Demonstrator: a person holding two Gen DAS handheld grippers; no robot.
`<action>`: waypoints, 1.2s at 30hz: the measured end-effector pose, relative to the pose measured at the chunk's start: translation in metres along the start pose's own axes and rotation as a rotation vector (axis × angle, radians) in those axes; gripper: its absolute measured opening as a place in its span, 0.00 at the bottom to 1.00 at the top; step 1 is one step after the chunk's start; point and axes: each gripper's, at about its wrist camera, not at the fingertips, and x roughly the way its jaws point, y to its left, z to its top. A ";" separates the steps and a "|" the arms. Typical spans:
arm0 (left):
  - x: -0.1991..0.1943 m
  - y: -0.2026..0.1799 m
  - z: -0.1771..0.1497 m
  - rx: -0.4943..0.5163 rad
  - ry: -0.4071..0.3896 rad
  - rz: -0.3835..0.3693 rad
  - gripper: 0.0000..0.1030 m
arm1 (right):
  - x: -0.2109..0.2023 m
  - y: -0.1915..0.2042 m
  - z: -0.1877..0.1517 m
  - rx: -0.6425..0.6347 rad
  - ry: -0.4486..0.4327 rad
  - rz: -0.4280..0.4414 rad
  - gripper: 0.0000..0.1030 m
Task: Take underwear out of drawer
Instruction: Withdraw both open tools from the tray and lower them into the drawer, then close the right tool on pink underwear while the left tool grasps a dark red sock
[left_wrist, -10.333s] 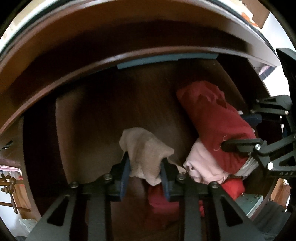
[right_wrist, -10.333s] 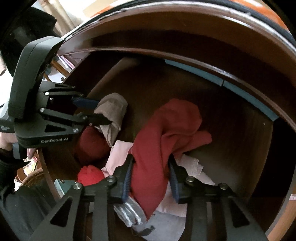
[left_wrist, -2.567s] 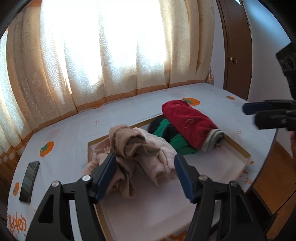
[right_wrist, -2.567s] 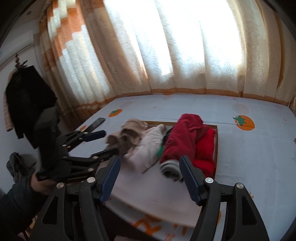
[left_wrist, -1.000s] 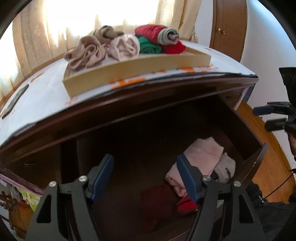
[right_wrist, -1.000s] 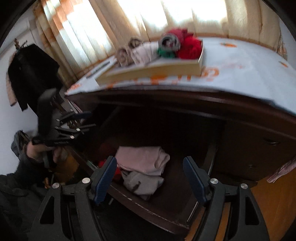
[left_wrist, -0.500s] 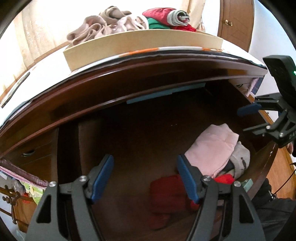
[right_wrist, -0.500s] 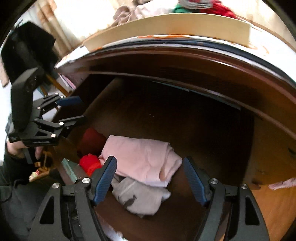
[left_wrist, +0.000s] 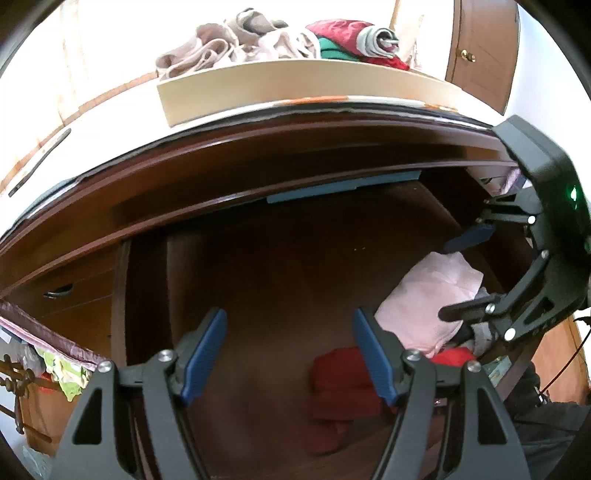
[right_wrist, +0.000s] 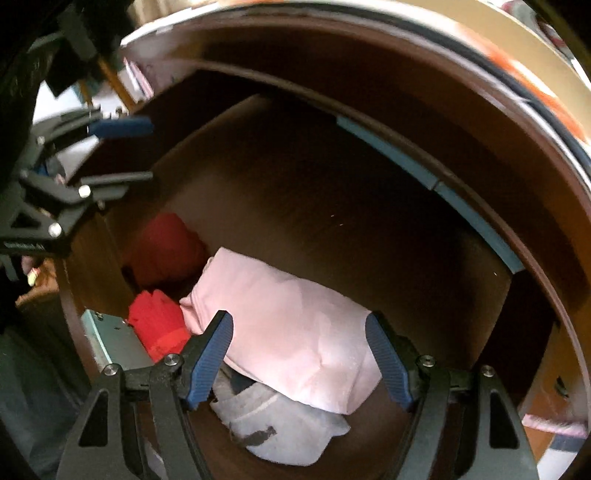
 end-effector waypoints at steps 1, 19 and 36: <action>0.000 0.001 0.000 -0.003 0.001 -0.001 0.70 | 0.004 0.002 0.001 -0.005 0.013 -0.003 0.74; 0.004 0.005 0.001 -0.011 0.013 -0.019 0.70 | 0.036 0.001 0.014 0.002 0.160 0.003 0.74; 0.011 0.002 0.003 -0.009 0.032 -0.031 0.70 | 0.035 -0.007 0.018 0.032 0.138 -0.009 0.37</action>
